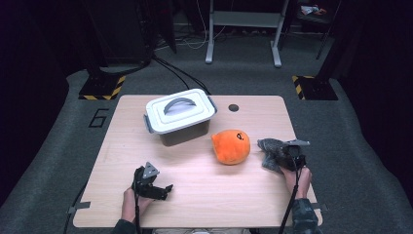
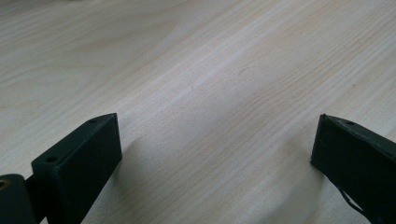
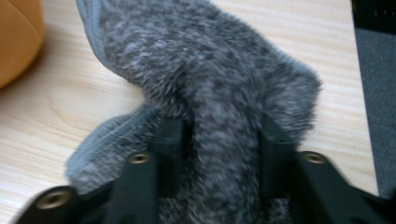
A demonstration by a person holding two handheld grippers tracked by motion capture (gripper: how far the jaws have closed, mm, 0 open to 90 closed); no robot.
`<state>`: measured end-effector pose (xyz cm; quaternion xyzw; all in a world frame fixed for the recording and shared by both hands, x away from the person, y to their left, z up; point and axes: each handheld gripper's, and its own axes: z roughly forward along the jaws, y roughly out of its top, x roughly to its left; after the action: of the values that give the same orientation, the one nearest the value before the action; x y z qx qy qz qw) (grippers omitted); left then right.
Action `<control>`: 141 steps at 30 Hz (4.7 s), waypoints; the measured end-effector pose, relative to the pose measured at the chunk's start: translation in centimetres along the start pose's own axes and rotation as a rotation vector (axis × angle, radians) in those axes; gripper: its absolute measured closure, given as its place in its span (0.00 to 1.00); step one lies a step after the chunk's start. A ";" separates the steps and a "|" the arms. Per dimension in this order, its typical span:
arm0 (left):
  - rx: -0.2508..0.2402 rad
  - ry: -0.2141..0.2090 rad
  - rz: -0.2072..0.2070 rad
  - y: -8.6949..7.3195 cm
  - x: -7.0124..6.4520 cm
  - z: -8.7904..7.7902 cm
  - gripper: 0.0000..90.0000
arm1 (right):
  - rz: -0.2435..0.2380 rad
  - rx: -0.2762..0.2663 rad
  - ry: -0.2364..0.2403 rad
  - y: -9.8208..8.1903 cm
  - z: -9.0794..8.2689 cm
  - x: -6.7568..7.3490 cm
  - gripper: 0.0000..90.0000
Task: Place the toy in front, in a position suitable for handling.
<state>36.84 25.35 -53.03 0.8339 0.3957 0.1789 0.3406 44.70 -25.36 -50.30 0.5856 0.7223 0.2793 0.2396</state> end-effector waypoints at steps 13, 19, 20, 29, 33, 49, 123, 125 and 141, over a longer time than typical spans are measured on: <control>0.004 -0.004 0.001 0.0 0.0 0.0 0.01 | -0.018 -0.087 0.052 -1.3 -4.2 0.2 0.13; 0.005 -0.007 0.001 0.0 0.0 0.0 0.01 | -0.014 -0.101 0.059 -4.2 -6.0 0.7 0.07; 0.004 -0.008 0.001 0.0 0.0 0.0 0.01 | -0.014 -0.096 0.054 -4.8 -6.1 0.7 0.06; 0.000 0.015 -0.012 0.0 0.1 0.0 0.01 | 0.001 -0.068 0.016 -8.3 -5.9 0.9 0.03; -0.001 0.013 -0.033 0.0 0.0 0.1 0.00 | -0.008 -0.053 0.000 -9.0 -5.4 0.9 0.03; -0.094 -0.057 -0.048 3.4 -1.8 1.0 0.03 | -0.001 -0.053 0.033 -9.3 -5.0 0.7 0.03; -0.270 -0.192 0.095 15.4 -9.1 7.8 0.90 | -0.007 -0.063 0.035 -9.3 -5.1 0.7 0.05; -0.283 -0.193 0.093 15.5 -9.1 7.5 0.90 | -0.003 -0.061 0.035 -9.4 -5.1 0.7 0.05; -0.351 -0.249 0.129 15.4 -9.1 3.7 0.91 | -0.004 -0.062 0.035 -9.4 -5.1 0.7 0.05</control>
<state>41.50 9.65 -44.98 0.8010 0.2593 0.1623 0.5147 34.46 -26.80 -52.98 0.5716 0.7185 0.3112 0.2454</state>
